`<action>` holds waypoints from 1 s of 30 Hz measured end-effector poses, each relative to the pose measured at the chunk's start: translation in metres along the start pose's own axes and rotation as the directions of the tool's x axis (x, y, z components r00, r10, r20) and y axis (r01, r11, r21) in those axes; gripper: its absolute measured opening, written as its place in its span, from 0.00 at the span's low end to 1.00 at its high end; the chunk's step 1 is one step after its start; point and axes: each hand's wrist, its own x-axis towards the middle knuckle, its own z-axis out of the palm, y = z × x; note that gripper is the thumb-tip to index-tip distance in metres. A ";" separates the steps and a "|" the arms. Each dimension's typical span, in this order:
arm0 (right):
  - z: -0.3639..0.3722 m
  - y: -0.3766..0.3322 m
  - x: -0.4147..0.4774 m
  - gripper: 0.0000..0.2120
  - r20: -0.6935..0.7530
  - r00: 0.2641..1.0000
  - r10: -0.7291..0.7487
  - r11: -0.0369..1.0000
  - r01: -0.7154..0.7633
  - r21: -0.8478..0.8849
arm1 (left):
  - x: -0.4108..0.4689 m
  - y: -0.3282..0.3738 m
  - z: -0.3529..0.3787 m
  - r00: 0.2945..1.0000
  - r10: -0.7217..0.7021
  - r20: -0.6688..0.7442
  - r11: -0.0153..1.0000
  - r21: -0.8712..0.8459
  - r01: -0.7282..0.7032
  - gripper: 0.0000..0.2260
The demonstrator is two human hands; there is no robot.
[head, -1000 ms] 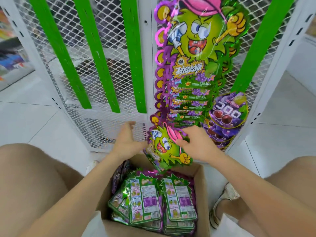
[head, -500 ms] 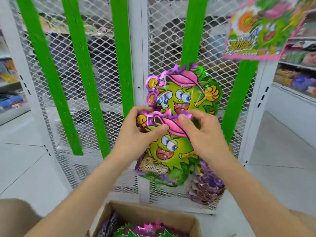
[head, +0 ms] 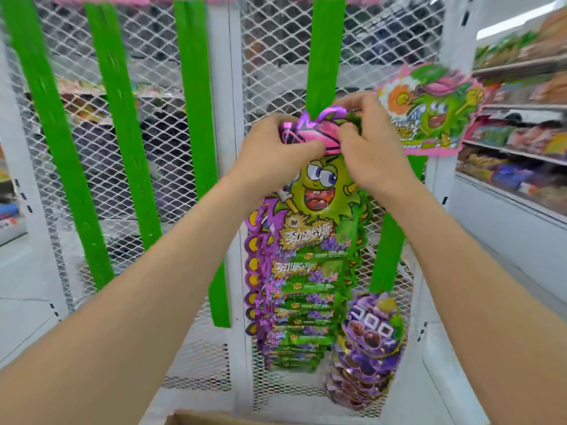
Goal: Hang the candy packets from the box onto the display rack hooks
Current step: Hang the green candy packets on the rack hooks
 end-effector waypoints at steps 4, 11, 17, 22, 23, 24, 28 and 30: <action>-0.001 -0.001 0.005 0.11 -0.111 0.986 -0.125 0.992 0.125 -0.009 | 0.007 0.003 0.000 0.992 -0.107 0.071 0.974 -0.194 0.119 0.11; 0.007 -0.003 0.004 0.08 -0.247 0.958 -0.147 0.987 0.128 -0.092 | 0.020 0.006 0.004 0.938 -0.276 0.209 0.867 -0.367 0.337 0.20; 0.012 0.005 -0.014 0.08 -0.217 0.970 -0.110 0.993 0.096 -0.072 | 0.012 0.000 0.000 0.911 -0.302 0.282 0.839 -0.374 0.394 0.13; 0.012 0.015 -0.025 0.10 -0.159 0.979 -0.128 0.990 0.118 -0.072 | -0.002 -0.012 -0.002 0.992 -0.055 0.117 0.995 -0.076 0.065 0.07; 0.013 0.017 -0.026 0.12 -0.165 0.977 -0.138 0.987 0.121 -0.107 | -0.005 -0.016 -0.002 0.999 0.033 0.034 0.999 0.035 -0.034 0.07; 0.014 0.018 -0.030 0.14 -0.193 0.969 -0.158 0.978 0.126 -0.166 | -0.008 -0.022 -0.001 0.989 0.140 -0.049 0.976 0.174 -0.130 0.06; 0.028 0.015 -0.075 0.16 -0.250 0.925 -0.285 0.936 0.212 -0.281 | -0.036 -0.054 -0.001 0.868 0.457 -0.196 0.744 0.619 -0.251 0.21; 0.044 0.015 -0.116 0.10 -0.125 0.955 -0.270 0.954 0.247 -0.172 | -0.064 -0.076 -0.002 0.824 0.545 -0.154 0.705 0.617 -0.351 0.19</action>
